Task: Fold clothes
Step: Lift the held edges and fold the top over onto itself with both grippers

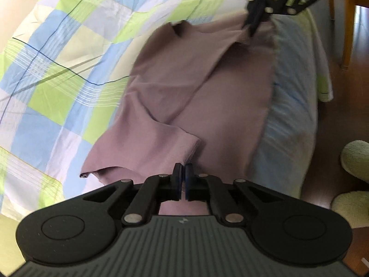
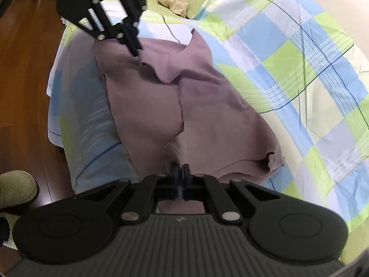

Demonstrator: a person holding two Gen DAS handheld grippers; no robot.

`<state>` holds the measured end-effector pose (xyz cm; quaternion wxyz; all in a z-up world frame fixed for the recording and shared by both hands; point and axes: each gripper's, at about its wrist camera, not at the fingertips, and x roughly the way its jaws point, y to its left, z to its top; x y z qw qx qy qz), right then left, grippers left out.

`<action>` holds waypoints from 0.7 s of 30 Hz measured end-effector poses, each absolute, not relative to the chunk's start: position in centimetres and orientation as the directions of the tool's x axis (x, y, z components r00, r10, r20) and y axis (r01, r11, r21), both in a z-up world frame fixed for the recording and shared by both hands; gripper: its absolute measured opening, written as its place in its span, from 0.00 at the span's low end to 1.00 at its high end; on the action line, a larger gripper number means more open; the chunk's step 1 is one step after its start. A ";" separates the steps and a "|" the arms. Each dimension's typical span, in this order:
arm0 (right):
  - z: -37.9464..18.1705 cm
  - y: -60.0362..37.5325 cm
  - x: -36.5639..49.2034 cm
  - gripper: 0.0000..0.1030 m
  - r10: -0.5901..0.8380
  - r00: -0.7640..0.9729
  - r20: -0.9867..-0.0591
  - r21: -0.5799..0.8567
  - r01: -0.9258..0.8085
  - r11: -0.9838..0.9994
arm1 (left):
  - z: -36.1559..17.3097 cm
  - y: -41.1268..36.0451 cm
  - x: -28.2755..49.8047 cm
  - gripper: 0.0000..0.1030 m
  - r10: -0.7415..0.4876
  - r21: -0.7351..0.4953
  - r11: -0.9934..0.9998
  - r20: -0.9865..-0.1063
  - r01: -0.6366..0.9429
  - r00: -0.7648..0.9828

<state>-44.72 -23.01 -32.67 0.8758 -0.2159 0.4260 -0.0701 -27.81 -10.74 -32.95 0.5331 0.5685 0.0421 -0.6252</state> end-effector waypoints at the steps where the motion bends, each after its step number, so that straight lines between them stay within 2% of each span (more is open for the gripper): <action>1: -32.7 -23.0 -44.7 0.00 -0.304 0.626 -0.718 -0.436 -0.064 0.898 | -33.3 -10.5 -28.1 0.00 -0.614 0.553 -0.433 -0.759 0.712 0.216; 21: -34.0 -21.8 -45.0 0.01 -0.302 0.587 -0.751 -0.437 -0.099 0.894 | -34.5 -10.1 -29.8 0.00 -0.600 0.534 -0.429 -0.771 0.729 0.212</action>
